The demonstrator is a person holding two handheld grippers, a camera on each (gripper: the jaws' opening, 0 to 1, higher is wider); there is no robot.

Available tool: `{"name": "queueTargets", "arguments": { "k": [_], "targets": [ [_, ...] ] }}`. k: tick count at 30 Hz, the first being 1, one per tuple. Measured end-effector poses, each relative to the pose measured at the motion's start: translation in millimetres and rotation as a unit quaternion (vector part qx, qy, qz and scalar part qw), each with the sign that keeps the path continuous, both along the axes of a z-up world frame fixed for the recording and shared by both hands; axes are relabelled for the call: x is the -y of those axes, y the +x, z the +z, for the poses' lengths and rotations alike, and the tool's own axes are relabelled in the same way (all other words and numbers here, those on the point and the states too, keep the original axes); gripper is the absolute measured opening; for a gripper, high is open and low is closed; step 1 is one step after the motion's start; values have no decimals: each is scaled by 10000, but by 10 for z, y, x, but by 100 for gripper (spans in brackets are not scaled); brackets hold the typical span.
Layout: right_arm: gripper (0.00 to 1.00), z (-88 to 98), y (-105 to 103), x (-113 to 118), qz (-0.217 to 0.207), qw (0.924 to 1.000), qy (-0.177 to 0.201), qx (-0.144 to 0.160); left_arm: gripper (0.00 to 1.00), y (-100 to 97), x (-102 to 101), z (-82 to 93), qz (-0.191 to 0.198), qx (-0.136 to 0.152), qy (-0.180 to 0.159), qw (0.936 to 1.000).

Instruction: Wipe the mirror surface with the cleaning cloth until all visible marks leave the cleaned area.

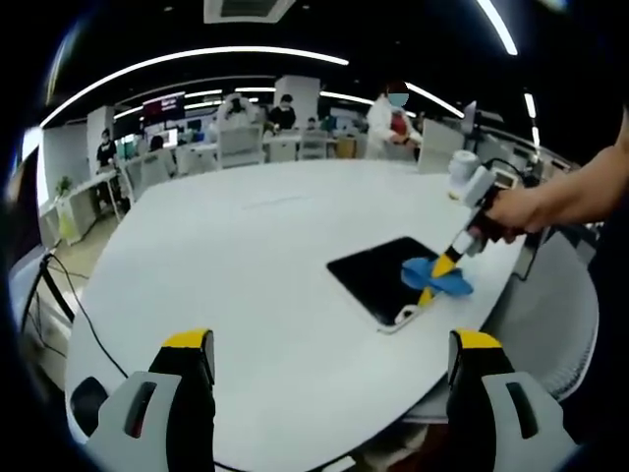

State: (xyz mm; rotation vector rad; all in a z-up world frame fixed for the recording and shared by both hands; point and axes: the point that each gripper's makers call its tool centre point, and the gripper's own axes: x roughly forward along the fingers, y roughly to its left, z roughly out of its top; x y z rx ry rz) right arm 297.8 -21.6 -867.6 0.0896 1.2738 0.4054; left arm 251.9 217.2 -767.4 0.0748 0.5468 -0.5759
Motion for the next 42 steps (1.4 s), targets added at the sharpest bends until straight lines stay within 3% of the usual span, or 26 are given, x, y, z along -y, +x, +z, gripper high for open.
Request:
{"name": "queueTargets", "arguments": {
  "k": [18,42],
  "targets": [
    [0,9,31,-567,353,9992,170,-2,99,-32,-144,-27,50,-49,65,10000],
    [0,14,27,-929,609,9979,205,98,99,-23,-182,-20,89,-37,2,10000]
  ]
}}
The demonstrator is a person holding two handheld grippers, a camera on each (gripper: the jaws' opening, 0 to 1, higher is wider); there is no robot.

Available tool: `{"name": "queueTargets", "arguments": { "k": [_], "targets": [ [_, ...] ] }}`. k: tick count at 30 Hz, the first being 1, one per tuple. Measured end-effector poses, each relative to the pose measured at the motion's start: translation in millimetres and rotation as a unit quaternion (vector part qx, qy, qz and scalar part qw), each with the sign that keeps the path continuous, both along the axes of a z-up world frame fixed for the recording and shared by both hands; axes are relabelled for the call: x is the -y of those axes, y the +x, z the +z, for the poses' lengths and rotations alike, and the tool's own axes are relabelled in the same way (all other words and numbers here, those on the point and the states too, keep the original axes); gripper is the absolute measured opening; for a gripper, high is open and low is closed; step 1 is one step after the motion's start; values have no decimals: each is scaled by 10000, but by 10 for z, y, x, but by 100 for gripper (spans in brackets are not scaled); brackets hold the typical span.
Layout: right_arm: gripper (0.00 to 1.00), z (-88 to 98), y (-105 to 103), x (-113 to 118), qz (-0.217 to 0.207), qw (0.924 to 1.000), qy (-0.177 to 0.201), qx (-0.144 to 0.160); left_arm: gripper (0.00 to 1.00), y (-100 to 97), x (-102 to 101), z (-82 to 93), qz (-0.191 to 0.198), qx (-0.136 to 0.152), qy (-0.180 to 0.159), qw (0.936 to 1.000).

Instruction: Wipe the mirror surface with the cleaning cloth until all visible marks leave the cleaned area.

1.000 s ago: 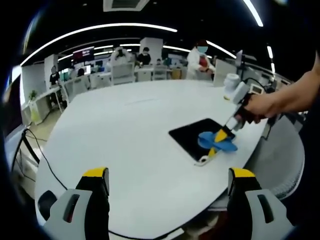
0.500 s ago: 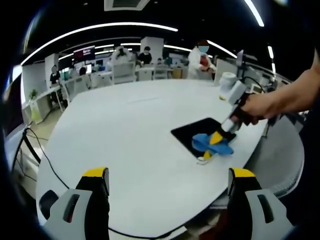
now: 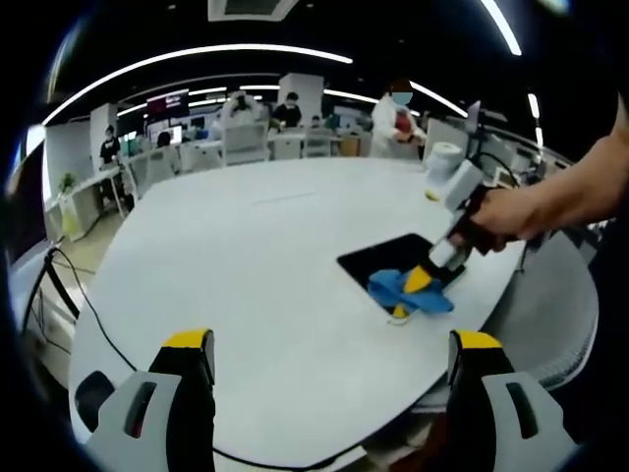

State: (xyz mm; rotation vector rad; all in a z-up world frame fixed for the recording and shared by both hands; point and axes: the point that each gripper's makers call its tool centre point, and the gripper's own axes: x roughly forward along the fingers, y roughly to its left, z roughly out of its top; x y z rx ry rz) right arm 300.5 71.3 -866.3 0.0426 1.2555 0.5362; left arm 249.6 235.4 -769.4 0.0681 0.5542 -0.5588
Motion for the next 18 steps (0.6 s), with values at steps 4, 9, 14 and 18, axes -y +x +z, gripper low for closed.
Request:
{"name": "queueTargets", "arguments": {
  "k": [4,9,14,18],
  "targets": [
    [0,19,-28,-67,63,10000,39,-25,99,-15,-7,-5,23,-9,-5,10000],
    [0,27,-48,-206,169,9998,91,-33,99,-14,-31,7,78,29,-12,10000],
    [0,17,-44,-319,273,9996,78,-27,99,-47,-36,4,119,21,-58,9999],
    [0,0,-27,-289,250,9996,123,-93,99,-72,-42,-28,146,-8,-66,9999]
  ]
}}
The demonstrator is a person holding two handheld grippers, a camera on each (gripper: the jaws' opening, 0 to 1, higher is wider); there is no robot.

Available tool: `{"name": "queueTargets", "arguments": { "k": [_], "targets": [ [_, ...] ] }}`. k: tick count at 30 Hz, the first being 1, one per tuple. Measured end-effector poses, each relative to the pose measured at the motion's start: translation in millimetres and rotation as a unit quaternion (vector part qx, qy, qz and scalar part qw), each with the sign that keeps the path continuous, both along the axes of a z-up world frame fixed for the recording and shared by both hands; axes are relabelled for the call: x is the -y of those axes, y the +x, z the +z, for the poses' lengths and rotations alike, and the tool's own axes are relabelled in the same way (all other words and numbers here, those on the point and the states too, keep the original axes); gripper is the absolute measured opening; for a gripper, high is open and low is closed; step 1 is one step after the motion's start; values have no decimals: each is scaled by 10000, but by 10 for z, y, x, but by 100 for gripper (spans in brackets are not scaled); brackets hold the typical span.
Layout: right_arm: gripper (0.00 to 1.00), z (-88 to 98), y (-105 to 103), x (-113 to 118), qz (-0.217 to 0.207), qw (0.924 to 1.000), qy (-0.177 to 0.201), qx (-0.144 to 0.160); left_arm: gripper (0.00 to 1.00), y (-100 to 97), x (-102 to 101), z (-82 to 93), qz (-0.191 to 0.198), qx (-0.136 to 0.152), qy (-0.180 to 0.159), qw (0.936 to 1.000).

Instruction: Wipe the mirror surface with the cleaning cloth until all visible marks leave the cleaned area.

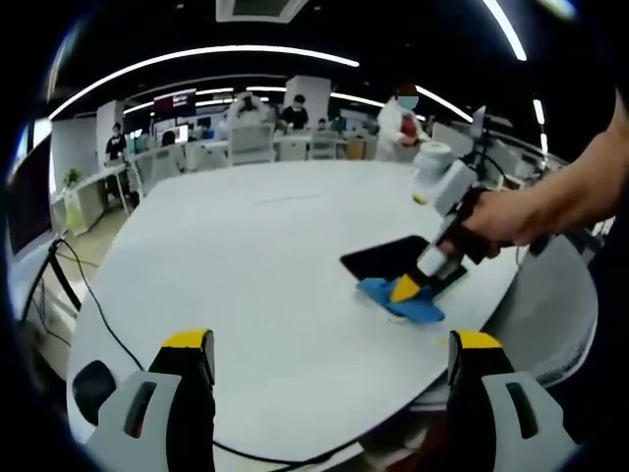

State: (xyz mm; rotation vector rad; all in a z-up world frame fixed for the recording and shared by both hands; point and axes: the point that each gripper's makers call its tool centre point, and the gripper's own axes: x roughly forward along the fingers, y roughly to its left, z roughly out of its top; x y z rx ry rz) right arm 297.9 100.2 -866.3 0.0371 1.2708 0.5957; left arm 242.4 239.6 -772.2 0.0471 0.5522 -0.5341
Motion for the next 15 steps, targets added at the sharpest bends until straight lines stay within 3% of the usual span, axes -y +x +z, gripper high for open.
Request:
{"name": "queueTargets", "arguments": {
  "k": [15],
  "targets": [
    [0,-1,-9,1,8,10000,28,-11,99,26,-6,-70,-38,-42,11,10000]
  ]
}}
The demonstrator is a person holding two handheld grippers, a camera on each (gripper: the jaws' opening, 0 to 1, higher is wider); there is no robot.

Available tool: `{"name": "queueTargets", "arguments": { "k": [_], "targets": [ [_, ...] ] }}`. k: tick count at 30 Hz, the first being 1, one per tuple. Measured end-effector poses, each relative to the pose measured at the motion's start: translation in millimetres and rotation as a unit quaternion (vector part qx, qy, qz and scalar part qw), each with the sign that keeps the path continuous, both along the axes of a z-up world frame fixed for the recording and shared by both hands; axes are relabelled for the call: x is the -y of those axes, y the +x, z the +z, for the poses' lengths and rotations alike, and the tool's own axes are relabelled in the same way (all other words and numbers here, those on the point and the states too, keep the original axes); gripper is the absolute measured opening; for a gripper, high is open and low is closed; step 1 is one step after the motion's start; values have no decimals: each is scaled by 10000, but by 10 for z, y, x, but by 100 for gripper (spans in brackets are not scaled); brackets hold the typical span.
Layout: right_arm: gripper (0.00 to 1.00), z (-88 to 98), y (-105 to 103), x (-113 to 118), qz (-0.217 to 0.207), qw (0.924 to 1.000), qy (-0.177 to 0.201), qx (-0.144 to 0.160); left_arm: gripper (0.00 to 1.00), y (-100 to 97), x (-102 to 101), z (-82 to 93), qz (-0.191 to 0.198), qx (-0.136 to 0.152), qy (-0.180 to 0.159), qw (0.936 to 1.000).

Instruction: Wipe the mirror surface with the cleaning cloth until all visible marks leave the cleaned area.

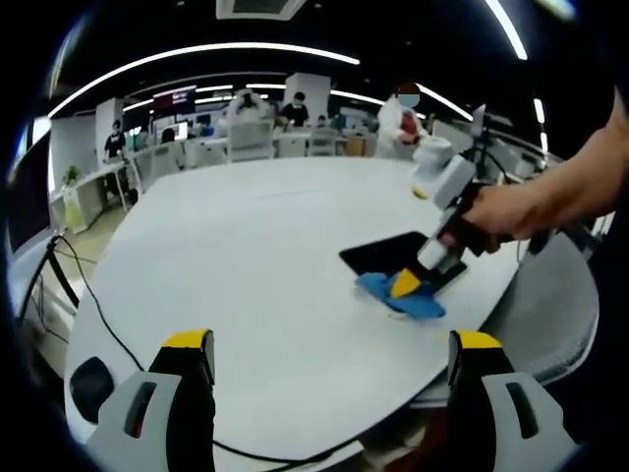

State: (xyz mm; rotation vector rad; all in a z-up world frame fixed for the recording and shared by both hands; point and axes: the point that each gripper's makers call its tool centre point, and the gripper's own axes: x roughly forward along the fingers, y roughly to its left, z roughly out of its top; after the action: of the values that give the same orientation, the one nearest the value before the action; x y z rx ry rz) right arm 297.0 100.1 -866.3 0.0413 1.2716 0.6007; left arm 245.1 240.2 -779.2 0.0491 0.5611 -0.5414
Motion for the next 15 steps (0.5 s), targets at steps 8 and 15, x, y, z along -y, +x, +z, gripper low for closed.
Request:
{"name": "queueTargets", "arguments": {
  "k": [8,15],
  "targets": [
    [0,21,-19,8,15,10000,8,-26,99,-4,18,-5,-43,-36,25,10000],
    [0,-4,25,3,-2,10000,-7,-71,99,-16,-20,-33,-33,-87,52,9999]
  ]
}}
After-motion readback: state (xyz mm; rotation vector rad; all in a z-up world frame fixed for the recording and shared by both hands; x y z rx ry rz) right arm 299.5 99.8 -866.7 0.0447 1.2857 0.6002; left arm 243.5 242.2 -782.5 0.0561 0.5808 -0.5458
